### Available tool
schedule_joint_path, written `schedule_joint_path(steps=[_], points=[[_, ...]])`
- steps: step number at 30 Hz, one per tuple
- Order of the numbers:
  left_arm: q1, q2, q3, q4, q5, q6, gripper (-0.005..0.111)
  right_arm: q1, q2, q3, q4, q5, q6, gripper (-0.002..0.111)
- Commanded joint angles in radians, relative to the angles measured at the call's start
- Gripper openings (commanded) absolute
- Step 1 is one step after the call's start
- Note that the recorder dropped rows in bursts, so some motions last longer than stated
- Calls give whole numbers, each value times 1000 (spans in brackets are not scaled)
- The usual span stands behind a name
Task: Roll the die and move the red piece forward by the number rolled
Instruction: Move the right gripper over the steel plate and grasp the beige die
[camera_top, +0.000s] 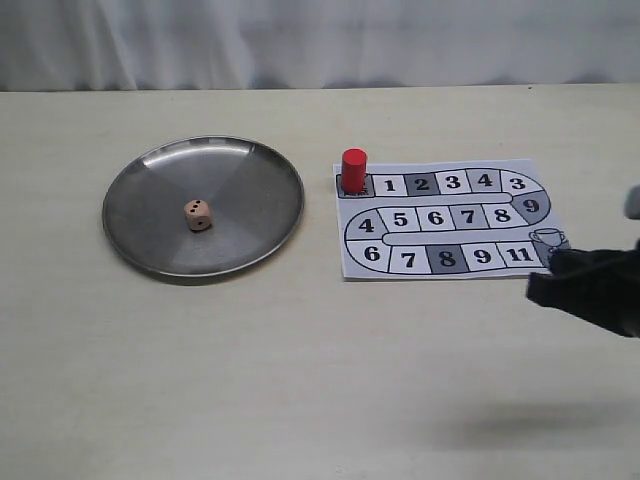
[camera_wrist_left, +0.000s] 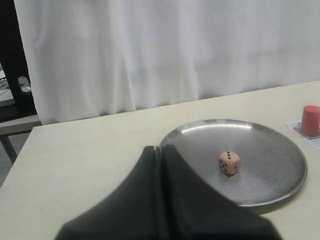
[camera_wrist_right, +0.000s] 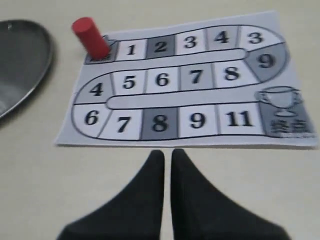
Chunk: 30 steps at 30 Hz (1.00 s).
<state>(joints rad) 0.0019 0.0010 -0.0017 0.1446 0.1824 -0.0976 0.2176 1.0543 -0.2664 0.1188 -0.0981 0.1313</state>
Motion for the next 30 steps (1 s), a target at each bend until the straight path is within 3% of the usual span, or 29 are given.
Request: schedule_joint_path(steps=[1,8,16,22,30], points=[[-2,-1,2,0,-9,-1,0,168,170,-140,-3,-15,-5,5],[-2,-1,2,0,-9,-1,0,344,461,-444,-3,50,-33,26],[-2,-1,2,0,-9,-1,0,444,793,-843,-3,215,-111,52],[-2,-1,2,0,-9,-1,0,482,1016,-1160,-3,371,-146,60],[-2,-1,2,0,-9,-1,0,505,1254,-1488,-3,467,-196,60]])
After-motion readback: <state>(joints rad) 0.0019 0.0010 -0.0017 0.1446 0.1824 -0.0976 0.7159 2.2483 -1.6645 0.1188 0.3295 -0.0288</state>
